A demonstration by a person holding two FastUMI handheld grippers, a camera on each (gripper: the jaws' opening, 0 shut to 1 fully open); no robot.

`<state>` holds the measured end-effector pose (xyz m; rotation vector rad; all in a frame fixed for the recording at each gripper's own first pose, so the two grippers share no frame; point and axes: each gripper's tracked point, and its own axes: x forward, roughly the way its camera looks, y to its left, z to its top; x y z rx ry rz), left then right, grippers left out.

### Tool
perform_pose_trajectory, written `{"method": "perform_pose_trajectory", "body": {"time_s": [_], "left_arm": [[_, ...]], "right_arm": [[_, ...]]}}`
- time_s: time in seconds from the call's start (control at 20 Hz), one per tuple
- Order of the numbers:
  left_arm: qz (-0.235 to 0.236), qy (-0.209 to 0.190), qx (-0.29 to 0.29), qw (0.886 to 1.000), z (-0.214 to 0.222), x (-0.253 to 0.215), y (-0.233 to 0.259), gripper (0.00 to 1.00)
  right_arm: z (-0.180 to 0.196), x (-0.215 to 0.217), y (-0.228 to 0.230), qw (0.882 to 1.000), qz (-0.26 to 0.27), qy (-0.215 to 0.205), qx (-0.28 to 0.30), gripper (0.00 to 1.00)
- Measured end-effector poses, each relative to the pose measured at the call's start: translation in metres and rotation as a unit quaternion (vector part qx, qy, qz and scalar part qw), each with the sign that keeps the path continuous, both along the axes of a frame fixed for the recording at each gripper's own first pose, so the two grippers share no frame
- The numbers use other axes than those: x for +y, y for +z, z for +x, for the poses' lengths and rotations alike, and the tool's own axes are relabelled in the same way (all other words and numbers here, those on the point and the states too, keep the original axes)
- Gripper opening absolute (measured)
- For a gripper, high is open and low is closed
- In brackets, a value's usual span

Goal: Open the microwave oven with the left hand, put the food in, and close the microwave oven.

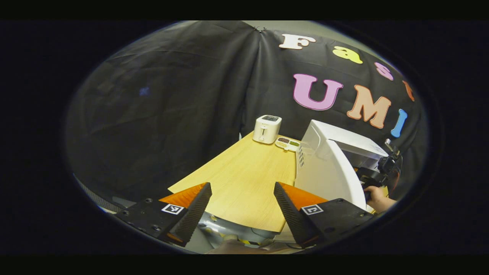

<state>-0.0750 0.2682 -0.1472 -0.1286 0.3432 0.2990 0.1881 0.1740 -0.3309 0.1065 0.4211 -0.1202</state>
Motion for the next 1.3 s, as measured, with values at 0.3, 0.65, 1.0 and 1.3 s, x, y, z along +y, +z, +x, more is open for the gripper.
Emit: {"method": "perform_pose_trajectory", "body": {"time_s": [0.3, 0.65, 1.0, 1.3], "left_arm": [[0.001, -0.012, 0.003, 1.000, -0.002, -0.001, -0.002, 0.94], [0.011, -0.054, 0.012, 0.998, -0.001, -0.013, -0.005, 0.87], [0.005, -0.127, 0.027, 0.992, 0.008, -0.040, -0.012, 0.45], [0.023, -0.206, 0.057, 0.977, 0.015, -0.071, -0.025, 0.05]], "right_arm": [[-0.045, 0.011, 0.031, 0.999, -0.010, 0.023, -0.023, 0.98], [-0.117, 0.016, 0.080, 0.997, -0.045, 0.030, -0.052, 0.98], [-0.215, 0.016, 0.090, 0.998, -0.056, 0.004, -0.035, 0.98], [-0.261, -0.025, 0.092, 0.996, -0.053, -0.069, -0.032, 0.92]]}}
